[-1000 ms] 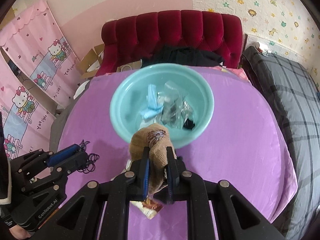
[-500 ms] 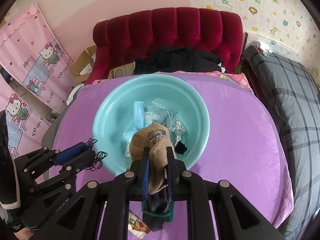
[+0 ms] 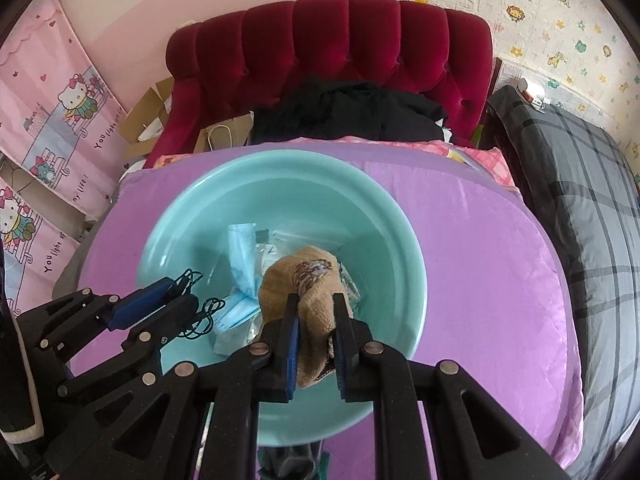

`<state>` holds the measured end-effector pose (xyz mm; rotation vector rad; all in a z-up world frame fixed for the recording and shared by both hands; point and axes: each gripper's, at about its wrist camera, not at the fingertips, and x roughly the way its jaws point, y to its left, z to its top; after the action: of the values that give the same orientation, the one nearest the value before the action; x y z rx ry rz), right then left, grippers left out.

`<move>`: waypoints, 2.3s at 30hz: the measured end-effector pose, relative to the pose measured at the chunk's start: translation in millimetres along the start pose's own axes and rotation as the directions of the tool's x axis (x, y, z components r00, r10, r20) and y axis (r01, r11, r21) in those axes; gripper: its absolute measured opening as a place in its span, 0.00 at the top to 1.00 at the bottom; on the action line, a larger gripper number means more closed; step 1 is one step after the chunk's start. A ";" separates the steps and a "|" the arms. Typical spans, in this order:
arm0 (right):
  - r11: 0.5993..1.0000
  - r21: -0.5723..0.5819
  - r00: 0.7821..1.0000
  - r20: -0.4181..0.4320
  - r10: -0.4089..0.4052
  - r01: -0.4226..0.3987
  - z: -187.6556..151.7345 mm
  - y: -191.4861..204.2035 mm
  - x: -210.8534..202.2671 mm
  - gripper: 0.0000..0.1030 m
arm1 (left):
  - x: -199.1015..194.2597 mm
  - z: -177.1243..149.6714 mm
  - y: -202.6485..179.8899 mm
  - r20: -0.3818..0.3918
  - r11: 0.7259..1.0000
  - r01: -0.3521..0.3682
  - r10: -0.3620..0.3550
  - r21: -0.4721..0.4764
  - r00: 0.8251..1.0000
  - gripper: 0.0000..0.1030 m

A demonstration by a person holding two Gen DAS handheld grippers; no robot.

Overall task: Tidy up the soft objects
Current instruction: 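Carry the earphones and brown pouch with both grippers over the teal basin, then open both grippers to drop the earphones and pouch into the basin, then move both grippers back toward the snack wrapper and black glove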

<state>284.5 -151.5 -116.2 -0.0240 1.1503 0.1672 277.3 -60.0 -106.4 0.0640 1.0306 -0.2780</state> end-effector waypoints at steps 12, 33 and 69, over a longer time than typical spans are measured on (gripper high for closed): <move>1.000 0.008 0.997 -0.074 0.015 -0.015 9.3 -13.1 61.7 0.86 | 53.8 6.5 -3.9 -0.049 0.999 -0.037 0.038 0.033 0.998 0.82; 0.999 0.034 0.998 -0.053 0.025 -0.024 12.2 -22.3 64.3 0.52 | 61.9 6.2 -12.2 -0.075 0.993 -0.110 0.112 0.034 0.991 0.19; 0.998 0.060 0.997 0.078 -0.001 -0.004 -80.3 6.2 -69.3 0.00 | -72.1 -74.6 -25.7 0.041 0.995 -0.099 0.099 -0.005 0.994 0.00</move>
<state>183.3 -162.1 -85.6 0.0365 1.0768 0.1338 173.5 -56.9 -81.4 0.1063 0.9842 -0.1865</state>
